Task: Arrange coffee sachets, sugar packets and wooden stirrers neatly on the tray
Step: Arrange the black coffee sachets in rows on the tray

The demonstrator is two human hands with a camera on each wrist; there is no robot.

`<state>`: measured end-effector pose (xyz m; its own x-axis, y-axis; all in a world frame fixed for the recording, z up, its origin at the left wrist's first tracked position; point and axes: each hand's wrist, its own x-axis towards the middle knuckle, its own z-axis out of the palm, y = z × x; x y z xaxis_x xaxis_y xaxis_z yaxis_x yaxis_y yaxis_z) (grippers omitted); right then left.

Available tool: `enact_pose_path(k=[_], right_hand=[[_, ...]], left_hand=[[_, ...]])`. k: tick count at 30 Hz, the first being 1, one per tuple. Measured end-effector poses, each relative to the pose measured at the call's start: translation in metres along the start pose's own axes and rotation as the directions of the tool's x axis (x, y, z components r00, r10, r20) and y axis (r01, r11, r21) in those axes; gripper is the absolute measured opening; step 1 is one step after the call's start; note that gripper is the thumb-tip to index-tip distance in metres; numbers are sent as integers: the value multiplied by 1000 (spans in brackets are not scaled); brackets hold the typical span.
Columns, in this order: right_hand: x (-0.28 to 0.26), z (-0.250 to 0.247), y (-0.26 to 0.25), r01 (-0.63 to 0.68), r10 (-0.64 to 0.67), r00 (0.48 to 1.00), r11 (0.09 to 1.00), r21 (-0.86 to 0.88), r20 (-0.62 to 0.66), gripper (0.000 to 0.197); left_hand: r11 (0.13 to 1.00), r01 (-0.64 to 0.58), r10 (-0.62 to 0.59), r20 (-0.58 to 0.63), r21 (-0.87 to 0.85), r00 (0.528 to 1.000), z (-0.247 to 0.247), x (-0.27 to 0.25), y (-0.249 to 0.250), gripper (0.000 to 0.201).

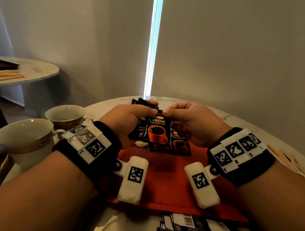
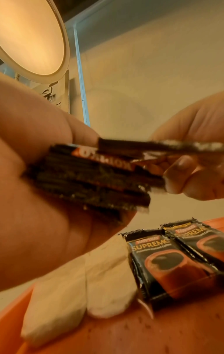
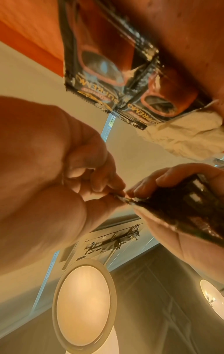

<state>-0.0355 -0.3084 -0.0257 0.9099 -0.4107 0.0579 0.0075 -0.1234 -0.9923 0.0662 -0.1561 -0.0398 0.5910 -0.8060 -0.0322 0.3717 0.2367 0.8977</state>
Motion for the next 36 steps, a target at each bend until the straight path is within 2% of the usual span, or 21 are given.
enact_pose_path(k=[3,5,7,12,16,24,36], right_hand=[[3,-2,3,-7,6,998,1000,-18,-63,13],[6,-6,6,-21,19,994,1000,-17,-108,13],[9,-10,10,-56,51,990,998,-37,-132,12],[10,-12,20,-169,151,983,967,-190,-102,7],[7,-7,18,-198,175,979,928,-315,-101,3],[8,-5,16,-170,137,985,885,-433,-106,8],[8,-5,14,-109,47,991,831,-545,-126,10]], left_hand=[[998,64,-62,-77,17,995,-1,1,2,18],[993,117,-110,-175,31,978,-5,2,5,17],[992,117,-102,-267,40,958,-7,3,9,14],[957,279,-262,-178,77,949,1,-4,11,4],[937,337,-319,-163,97,934,4,-4,6,9],[920,376,-345,-233,106,909,4,-2,-1,13],[912,401,-369,-251,90,895,6,-2,-3,14]])
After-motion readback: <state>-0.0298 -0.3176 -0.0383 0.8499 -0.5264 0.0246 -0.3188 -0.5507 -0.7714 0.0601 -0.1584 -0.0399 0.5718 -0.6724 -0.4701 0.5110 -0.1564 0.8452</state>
